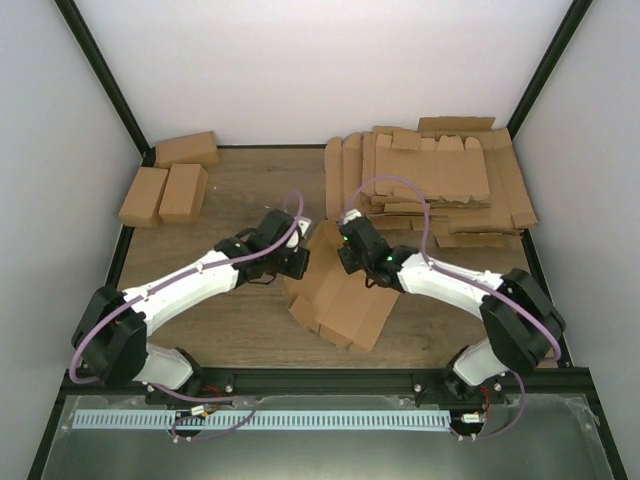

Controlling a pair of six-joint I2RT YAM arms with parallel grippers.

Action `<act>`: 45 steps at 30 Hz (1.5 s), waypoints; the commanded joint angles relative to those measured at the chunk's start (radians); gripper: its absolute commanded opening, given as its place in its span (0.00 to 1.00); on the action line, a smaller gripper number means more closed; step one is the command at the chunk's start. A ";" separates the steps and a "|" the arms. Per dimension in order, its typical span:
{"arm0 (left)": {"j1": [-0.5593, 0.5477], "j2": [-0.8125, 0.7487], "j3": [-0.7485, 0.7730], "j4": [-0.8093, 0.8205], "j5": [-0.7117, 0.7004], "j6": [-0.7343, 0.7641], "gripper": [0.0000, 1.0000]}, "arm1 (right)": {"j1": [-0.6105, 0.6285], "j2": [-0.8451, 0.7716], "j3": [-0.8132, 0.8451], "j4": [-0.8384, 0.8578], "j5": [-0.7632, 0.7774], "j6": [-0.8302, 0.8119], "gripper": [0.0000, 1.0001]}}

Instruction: Fold the paper box

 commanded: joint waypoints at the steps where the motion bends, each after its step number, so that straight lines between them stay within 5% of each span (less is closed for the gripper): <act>1: -0.078 -0.022 0.041 -0.125 -0.217 0.030 0.04 | -0.002 -0.105 -0.068 0.025 -0.046 0.098 0.10; 7: -0.172 -0.034 0.075 -0.202 -0.336 0.074 0.04 | -0.002 -0.187 -0.144 0.022 -0.051 0.164 0.31; 24: -0.299 0.041 0.133 -0.282 -0.553 0.134 0.04 | -0.066 -0.256 -0.248 0.146 -0.246 0.156 0.52; 33: -0.367 0.004 0.102 -0.244 -0.610 0.157 0.04 | -0.079 -0.195 -0.244 0.132 -0.259 0.181 0.56; 45: -0.513 0.083 0.085 -0.260 -0.815 0.124 0.04 | -0.087 -0.277 -0.327 0.166 -0.278 0.196 0.47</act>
